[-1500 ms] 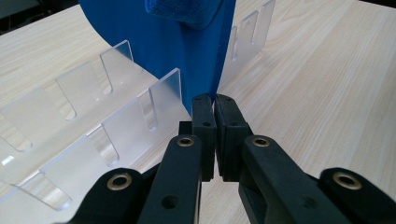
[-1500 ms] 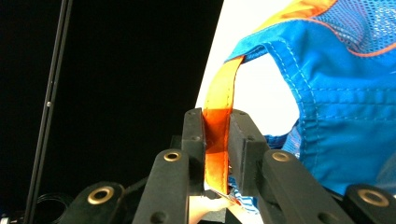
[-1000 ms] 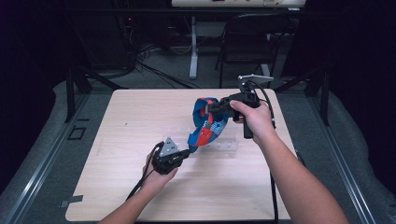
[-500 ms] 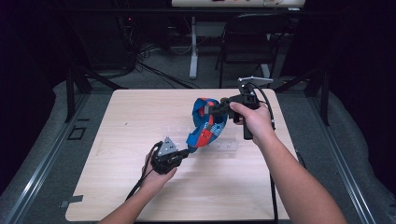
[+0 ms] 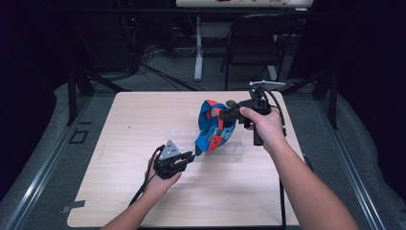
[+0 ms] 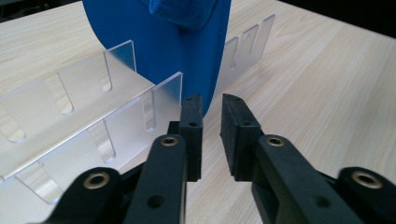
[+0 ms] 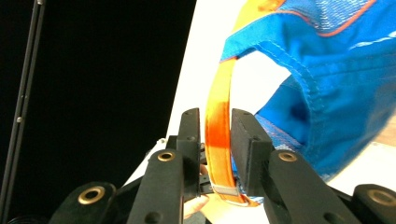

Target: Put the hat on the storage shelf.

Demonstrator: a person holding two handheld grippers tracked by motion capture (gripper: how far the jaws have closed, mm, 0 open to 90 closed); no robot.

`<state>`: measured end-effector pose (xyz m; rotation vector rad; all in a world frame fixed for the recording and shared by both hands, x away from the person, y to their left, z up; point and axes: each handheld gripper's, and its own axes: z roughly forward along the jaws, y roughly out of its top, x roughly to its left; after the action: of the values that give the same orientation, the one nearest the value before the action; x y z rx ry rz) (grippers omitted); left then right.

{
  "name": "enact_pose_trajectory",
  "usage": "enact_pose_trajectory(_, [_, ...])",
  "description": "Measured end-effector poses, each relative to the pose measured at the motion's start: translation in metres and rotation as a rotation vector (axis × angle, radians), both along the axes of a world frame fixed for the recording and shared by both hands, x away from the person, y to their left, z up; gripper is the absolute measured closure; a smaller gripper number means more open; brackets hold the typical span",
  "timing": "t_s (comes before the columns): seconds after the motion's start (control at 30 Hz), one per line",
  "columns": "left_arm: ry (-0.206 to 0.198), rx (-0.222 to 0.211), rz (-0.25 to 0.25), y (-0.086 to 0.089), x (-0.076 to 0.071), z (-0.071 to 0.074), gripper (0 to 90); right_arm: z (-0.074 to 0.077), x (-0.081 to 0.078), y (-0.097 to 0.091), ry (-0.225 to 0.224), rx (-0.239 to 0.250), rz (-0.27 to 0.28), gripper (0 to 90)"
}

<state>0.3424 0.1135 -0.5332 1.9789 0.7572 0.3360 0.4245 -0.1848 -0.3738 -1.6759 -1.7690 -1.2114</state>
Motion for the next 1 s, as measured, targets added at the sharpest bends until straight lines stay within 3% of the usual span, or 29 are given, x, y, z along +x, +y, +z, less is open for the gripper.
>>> enact_pose_trajectory(0.23, [0.035, -0.002, 0.009, 0.006, 0.003, -0.003, 66.2, -0.003, -0.005, -0.013, -0.011, -0.020, -0.026, 71.1])
enact_pose_trajectory(0.37, [0.044, 0.002, 0.013, 0.009, 0.003, -0.004, 61.9, -0.005, -0.011, -0.015, -0.051, -0.084, -0.034, 68.3])
enact_pose_trajectory(0.53, [0.054, 0.002, 0.027, 0.015, 0.003, -0.005, 58.9, -0.011, -0.018, -0.016, -0.059, -0.119, -0.020, 67.0])
enact_pose_trajectory(0.87, [0.073, 0.016, 0.042, 0.028, -0.001, -0.005, 56.0, -0.036, -0.036, -0.022, -0.101, -0.169, -0.035, 62.5])
enact_pose_trajectory(1.0, [0.072, 0.013, 0.043, 0.028, -0.001, -0.004, 55.2, -0.050, -0.046, -0.027, -0.130, -0.213, -0.043, 60.5])
